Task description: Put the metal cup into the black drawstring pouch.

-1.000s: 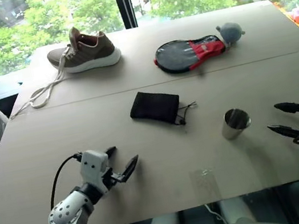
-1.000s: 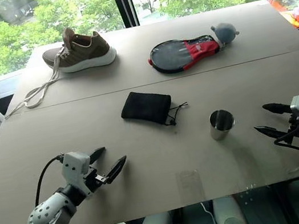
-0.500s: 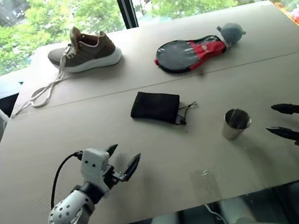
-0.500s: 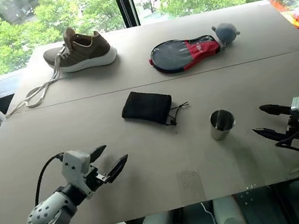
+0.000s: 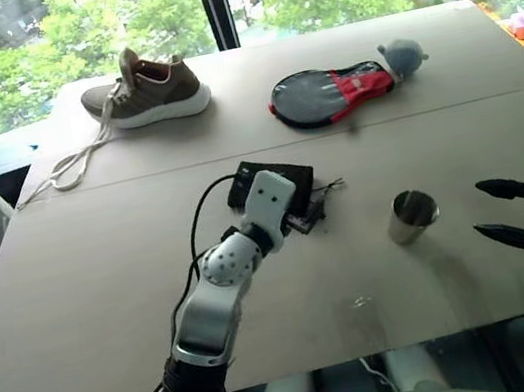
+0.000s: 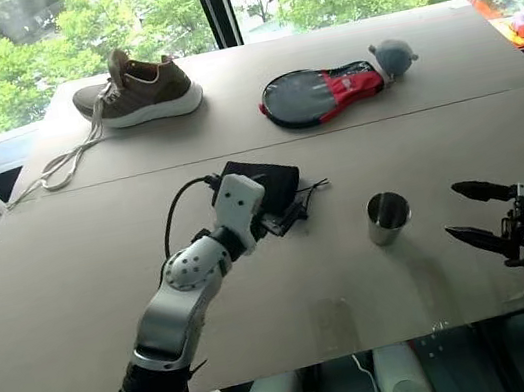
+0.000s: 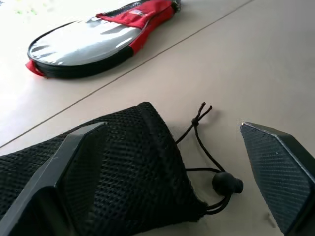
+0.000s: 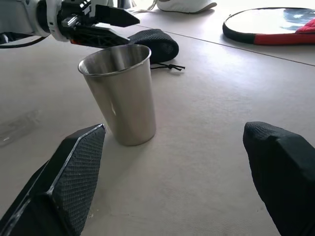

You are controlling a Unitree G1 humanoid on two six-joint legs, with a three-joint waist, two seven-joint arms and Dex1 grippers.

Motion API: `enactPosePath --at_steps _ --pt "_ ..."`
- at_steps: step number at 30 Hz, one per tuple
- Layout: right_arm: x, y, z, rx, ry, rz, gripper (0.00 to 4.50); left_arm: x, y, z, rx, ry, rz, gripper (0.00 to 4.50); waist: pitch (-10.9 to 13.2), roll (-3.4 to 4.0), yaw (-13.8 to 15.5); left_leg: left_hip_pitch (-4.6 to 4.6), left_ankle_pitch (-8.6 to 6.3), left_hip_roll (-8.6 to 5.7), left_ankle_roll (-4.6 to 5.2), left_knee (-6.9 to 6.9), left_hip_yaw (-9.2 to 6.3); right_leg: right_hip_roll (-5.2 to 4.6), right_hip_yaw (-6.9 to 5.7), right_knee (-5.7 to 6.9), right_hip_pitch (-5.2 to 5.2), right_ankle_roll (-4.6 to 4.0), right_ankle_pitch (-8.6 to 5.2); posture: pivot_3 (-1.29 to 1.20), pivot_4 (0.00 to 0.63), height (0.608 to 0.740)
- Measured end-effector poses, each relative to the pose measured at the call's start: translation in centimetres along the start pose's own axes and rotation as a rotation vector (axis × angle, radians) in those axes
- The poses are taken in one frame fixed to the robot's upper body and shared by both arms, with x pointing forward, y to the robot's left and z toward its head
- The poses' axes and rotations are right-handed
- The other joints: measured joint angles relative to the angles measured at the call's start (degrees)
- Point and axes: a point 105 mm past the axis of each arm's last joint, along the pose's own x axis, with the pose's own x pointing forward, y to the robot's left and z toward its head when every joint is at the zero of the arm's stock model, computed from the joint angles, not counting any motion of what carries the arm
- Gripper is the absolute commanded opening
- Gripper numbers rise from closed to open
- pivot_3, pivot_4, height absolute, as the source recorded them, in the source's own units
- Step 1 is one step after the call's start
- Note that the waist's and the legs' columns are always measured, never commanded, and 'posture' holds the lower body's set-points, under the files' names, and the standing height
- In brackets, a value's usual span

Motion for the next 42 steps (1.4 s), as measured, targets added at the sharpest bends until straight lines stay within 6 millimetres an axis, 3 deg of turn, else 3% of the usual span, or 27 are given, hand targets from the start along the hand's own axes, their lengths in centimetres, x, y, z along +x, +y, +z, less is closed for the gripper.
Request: enactPosePath --at_steps 6,16,19,26,31,33,35,37,39,42 --pt "-0.3 -0.2 0.4 -0.013 -0.007 -0.014 4.5 0.3 0.2 -0.9 0.13 0.085 0.04 4.45 0.0 0.0 0.08 0.01 0.0 0.0 0.01 0.02 0.01 0.0 0.02 0.01 0.0 0.02 0.01 0.0 0.15 0.74" --pt "-0.7 -0.2 0.3 -0.001 -0.005 -0.026 4.5 0.3 1.8 -1.5 0.35 0.191 0.256 4.45 0.0 -0.01 0.08 0.0 -0.01 0.0 0.02 0.04 0.03 -0.03 0.04 0.01 0.0 0.05 0.03 0.0 0.15 0.74" --pt "-0.7 -0.2 0.4 -0.003 -0.003 -0.028 4.5 -0.6 3.3 -2.5 0.37 0.239 0.345 3.68 0.0 -0.01 0.05 0.0 -0.01 0.0 0.02 0.03 0.03 -0.03 0.05 0.01 -0.01 0.05 0.03 0.0 0.15 0.74" --pt "-0.6 -0.5 0.8 -0.017 -0.008 -0.028 4.5 -1.8 6.1 -3.4 0.42 0.292 0.502 0.26 0.01 -0.02 0.26 -0.03 -0.01 -0.01 0.02 0.05 0.02 -0.06 0.03 0.01 -0.01 0.08 0.04 0.0 0.15 0.74" --pt "-0.1 -0.9 1.3 -0.039 0.003 -0.061 4.5 -2.1 7.0 -4.0 0.425 0.305 0.537 0.1 0.0 -0.01 0.17 -0.06 -0.02 0.0 0.03 0.05 0.05 -0.07 0.07 0.01 -0.06 0.08 0.05 0.0 0.15 0.74" --pt "0.4 -1.5 2.4 -0.03 -0.002 -0.104 4.5 -2.2 7.2 -4.1 0.42 0.303 0.543 0.1 0.01 0.01 0.05 -0.07 -0.02 0.0 0.03 0.05 0.09 -0.07 0.14 0.04 -0.11 0.09 0.05 0.0 0.15 0.74" --pt "1.3 -2.1 5.1 -0.059 0.004 -0.136 4.5 -2.4 7.6 -4.1 0.385 0.299 0.557 0.1 0.0 0.05 0.12 -0.09 -0.02 0.0 0.03 0.06 0.1 -0.08 0.15 0.07 -0.13 0.11 0.06 0.0 0.15 0.74" --pt "2.6 -1.0 7.8 -0.161 0.078 -0.074 4.5 -2.7 8.1 -4.4 0.279 0.29 0.577 0.1 0.0 0.04 0.3 -0.12 -0.02 0.01 0.03 0.05 0.0 -0.07 0.02 0.04 -0.12 0.12 0.05 0.0 0.15 0.74" --pt "4.1 0.7 9.2 -0.224 0.149 0.007 4.5 -2.7 8.3 -4.6 0.191 0.276 0.578 0.1 -0.02 -0.17 0.44 -0.19 -0.02 0.01 0.03 0.06 -0.15 -0.06 -0.17 0.0 -0.11 0.12 0.05 0.0 0.15 0.74" --pt "5.8 3.1 8.6 -0.221 0.231 0.126 4.5 -2.9 8.1 -5.1 0.142 0.273 0.55 0.1 0.0 -0.21 0.72 -0.23 -0.02 -0.01 0.03 0.09 -0.12 -0.1 -0.16 -0.02 -0.11 0.12 0.06 0.0 0.15 0.74"
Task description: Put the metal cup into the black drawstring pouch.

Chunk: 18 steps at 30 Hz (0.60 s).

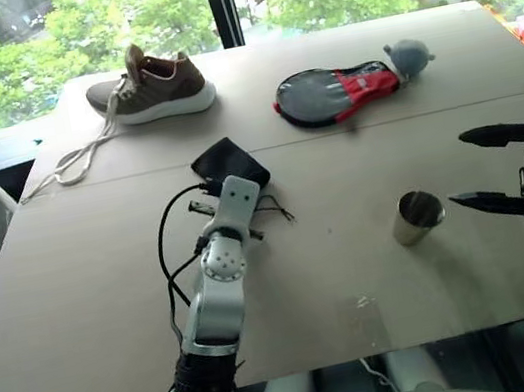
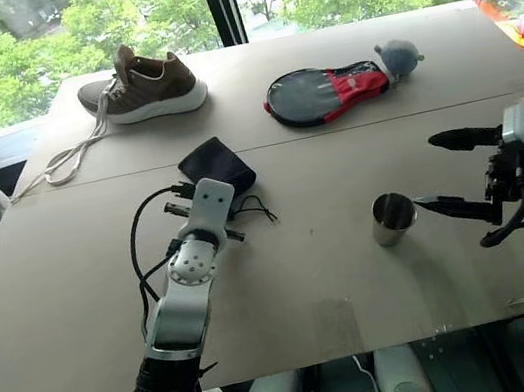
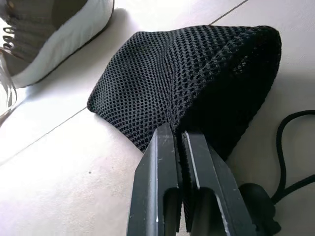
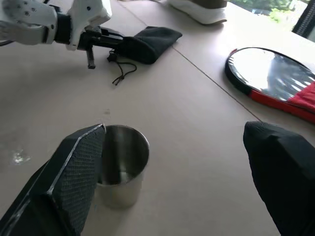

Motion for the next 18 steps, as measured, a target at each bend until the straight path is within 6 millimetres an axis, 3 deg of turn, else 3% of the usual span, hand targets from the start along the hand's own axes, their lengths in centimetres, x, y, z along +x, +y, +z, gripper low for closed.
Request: enactPosePath --at_steps 6,12,15,18 --pt "1.9 2.9 -1.4 -0.058 0.254 0.187 4.5 -0.4 -0.3 -0.7 -0.024 -0.01 -0.072 0.1 0.04 -0.07 0.82 -0.01 -0.05 -0.01 0.09 0.1 0.1 -0.02 0.04 -0.04 0.0 0.02 0.01 0.0 0.15 0.74" --pt "3.0 3.5 -4.1 -0.148 0.413 0.21 4.5 -0.6 0.0 -1.0 -0.047 -0.008 -0.07 0.1 0.04 -0.1 0.85 0.0 -0.04 -0.01 0.07 0.11 0.12 -0.01 0.0 -0.03 0.0 0.03 0.01 0.0 0.15 0.74" --pt "2.8 3.3 -5.1 -0.186 0.464 0.205 3.61 -0.8 0.1 -1.2 -0.058 -0.009 -0.072 0.0 0.05 -0.1 0.81 0.01 0.04 -0.01 -0.07 0.11 0.17 -0.01 0.0 -0.04 0.0 0.03 0.01 0.0 0.15 0.74" --pt "2.9 3.4 -5.3 -0.245 0.477 0.22 2.2 -1.0 0.5 -1.4 -0.111 -0.007 -0.074 0.0 0.05 -0.11 0.76 0.02 0.01 0.01 -0.03 0.11 0.18 0.01 -0.01 -0.04 0.0 0.04 0.01 0.0 0.15 0.74"
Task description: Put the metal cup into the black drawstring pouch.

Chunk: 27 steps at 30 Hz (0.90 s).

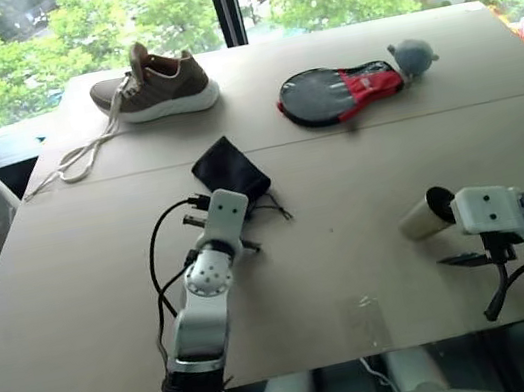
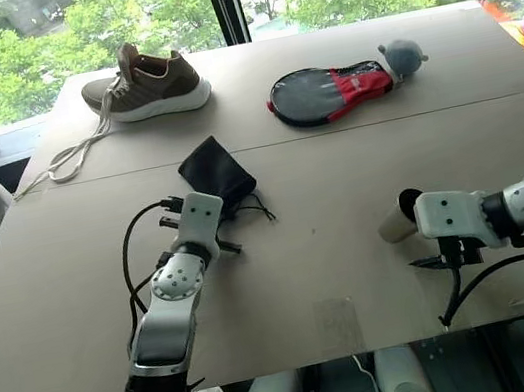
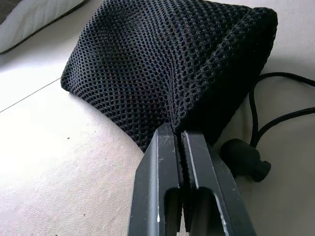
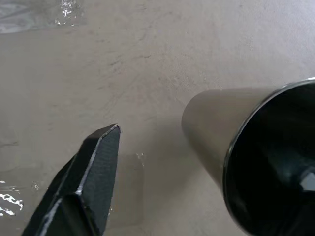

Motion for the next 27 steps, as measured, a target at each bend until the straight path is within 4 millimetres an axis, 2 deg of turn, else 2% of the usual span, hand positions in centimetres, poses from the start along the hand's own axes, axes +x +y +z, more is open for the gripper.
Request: enactPosePath --at_steps 4,5,9,13,16,19,22,25,27 --pt "-0.1 -0.3 -0.7 0.0 0.01 -0.013 0.32 0.1 1.2 0.2 -0.081 -0.007 0.013 0.0 0.01 -0.02 0.04 0.0 -0.04 0.0 0.09 0.04 -0.02 0.01 -0.1 0.01 0.01 0.01 0.01 0.0 0.15 0.74" --pt "-0.2 -0.5 -0.7 0.0 0.005 -0.026 0.11 0.2 1.5 0.7 -0.114 -0.02 0.017 0.0 0.02 -0.03 0.06 -0.01 -0.04 0.0 0.09 0.06 -0.04 0.01 -0.13 0.01 0.02 0.01 0.01 0.0 0.15 0.74" --pt "-0.5 -1.0 -0.9 0.009 -0.006 -0.056 0.11 1.0 1.7 2.9 -0.256 -0.071 -0.01 0.0 0.03 -0.1 0.13 -0.02 0.06 -0.02 -0.09 0.14 -0.04 0.01 -0.16 0.01 0.05 0.05 0.04 0.0 0.15 0.74" --pt "-0.2 -2.0 -0.6 0.041 -0.063 -0.112 0.11 1.4 0.1 3.8 -0.409 -0.052 -0.111 0.0 0.14 -0.29 -0.16 -0.02 0.09 -0.01 -0.15 0.15 0.02 0.05 -0.1 0.02 0.03 0.07 0.05 0.0 0.15 0.74" --pt "0.4 -4.2 2.0 0.066 -0.215 -0.208 0.11 1.4 -0.8 5.1 -0.472 -0.061 -0.198 0.0 0.2 -0.36 -0.71 0.01 0.1 0.02 -0.16 0.15 0.01 0.1 -0.08 0.06 0.02 0.07 0.05 0.0 0.15 0.74" --pt "0.4 -6.3 6.8 0.013 -0.404 -0.3 0.11 1.6 -1.6 8.5 -0.528 -0.123 -0.283 0.0 0.23 -0.41 -0.93 -0.02 0.11 0.02 -0.18 0.17 -0.11 0.13 -0.19 0.08 0.03 0.08 0.07 0.0 0.15 0.74" --pt "1.4 -7.2 9.4 -0.028 -0.48 -0.34 0.11 1.6 -1.5 10.6 -0.622 -0.146 -0.337 0.0 0.25 -0.47 -1.12 -0.05 0.12 -0.02 -0.19 0.17 -0.09 0.11 -0.17 0.06 0.01 0.07 0.08 0.0 0.15 0.74" --pt "3.3 -6.7 10.4 -0.049 -0.498 -0.313 0.11 1.4 -2.1 12.3 -0.664 -0.172 -0.4 0.0 0.25 -0.47 -1.07 -0.07 0.12 -0.07 -0.2 0.17 -0.11 0.07 -0.2 0.06 0.0 0.07 0.08 0.0 0.15 0.74" --pt "3.9 -7.8 10.8 -0.091 -0.495 -0.368 0.11 1.2 -2.4 12.3 -0.68 -0.15 -0.432 0.0 0.27 -0.48 -1.44 -0.07 0.12 -0.09 -0.2 0.17 -0.01 0.08 -0.08 0.07 -0.07 0.09 0.08 0.0 0.15 0.74"
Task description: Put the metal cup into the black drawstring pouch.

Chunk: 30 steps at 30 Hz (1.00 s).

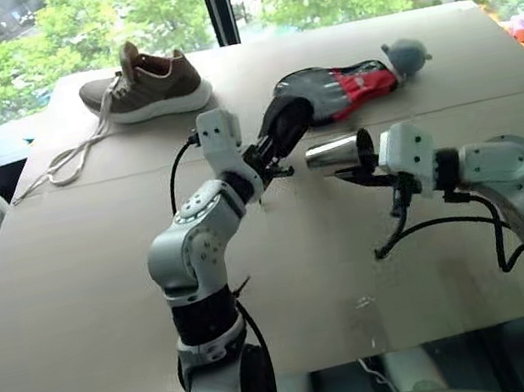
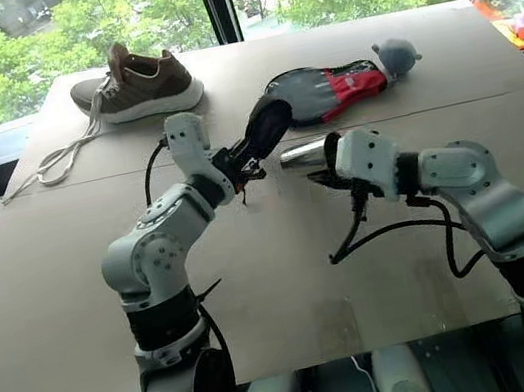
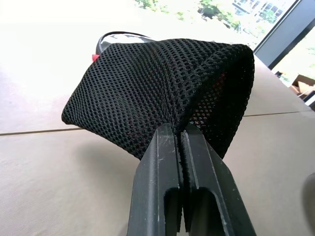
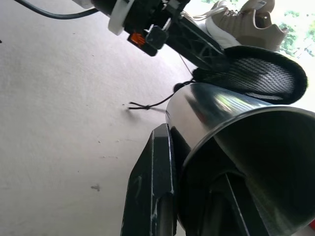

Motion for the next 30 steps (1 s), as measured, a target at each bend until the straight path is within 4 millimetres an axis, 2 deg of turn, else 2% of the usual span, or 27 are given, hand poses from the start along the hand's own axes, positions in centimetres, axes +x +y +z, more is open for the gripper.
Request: enactPosePath --at_steps 1,2,6,9,14,19,22,25,30 --pt "0.3 -0.4 0.1 -0.013 -0.004 -0.019 0.11 0.0 -0.2 -0.1 -0.009 0.01 -0.012 0.0 0.0 0.0 -0.06 0.0 0.0 0.0 0.0 0.0 0.04 0.01 0.06 0.03 -0.04 0.0 0.0 0.0 0.15 0.74" --pt "1.2 -1.2 0.8 -0.033 -0.038 -0.067 0.11 -0.1 -0.4 -0.1 -0.018 0.026 -0.03 0.0 0.0 -0.01 -0.2 0.01 0.01 0.04 -0.01 -0.02 0.05 0.06 0.08 0.05 -0.08 0.0 0.01 0.0 0.15 0.74" --pt "2.2 -2.4 3.2 -0.107 -0.128 -0.14 0.11 -0.1 -1.2 0.3 -0.014 0.035 -0.077 0.0 0.0 -0.01 -0.01 0.02 0.04 0.05 -0.07 -0.1 0.02 0.08 0.07 0.17 -0.17 -0.01 0.0 0.0 0.15 0.74" --pt "2.3 -2.6 3.4 -0.115 -0.138 -0.151 0.11 -0.2 -1.1 0.3 -0.012 0.041 -0.088 0.0 0.0 -0.01 0.03 0.0 0.04 0.01 -0.07 -0.1 0.06 0.05 0.11 0.16 -0.17 -0.01 0.01 0.0 0.15 0.74" --pt "2.2 -1.9 1.6 -0.108 -0.078 -0.121 0.11 -0.1 -2.1 0.3 -0.064 0.031 -0.123 0.0 0.0 -0.01 0.02 0.01 0.04 0.01 -0.07 -0.1 0.05 0.04 0.1 0.16 -0.16 -0.01 0.01 0.0 0.15 0.74" --pt "2.0 -1.3 0.4 -0.111 -0.039 -0.087 0.11 -0.1 -1.9 0.3 -0.1 0.029 -0.109 0.0 0.0 -0.01 -0.28 0.05 0.04 0.04 -0.07 -0.13 0.13 0.08 0.21 0.24 -0.21 -0.02 0.01 0.0 0.15 0.74" --pt "2.1 -1.3 0.3 -0.108 -0.038 -0.09 0.11 -0.2 -2.0 0.4 -0.076 0.031 -0.111 0.0 0.0 -0.01 -0.22 0.06 0.04 0.04 -0.08 -0.13 0.13 0.09 0.2 0.28 -0.21 -0.03 0.01 0.0 0.15 0.74" --pt "2.3 -2.1 -0.7 -0.104 0.003 -0.116 0.11 -0.5 -2.3 0.3 -0.051 0.032 -0.12 0.0 0.0 -0.01 -0.16 0.07 0.04 0.03 -0.08 -0.12 0.18 0.08 0.24 0.31 -0.21 -0.04 0.03 0.0 0.15 0.74" --pt "3.1 -2.3 -2.8 -0.208 0.114 -0.095 0.11 -0.9 -5.1 0.2 -0.02 0.036 -0.264 0.0 0.0 -0.01 -0.03 0.06 0.04 0.02 -0.08 -0.12 0.19 0.07 0.23 0.3 -0.22 -0.05 0.03 0.0 0.15 0.74"
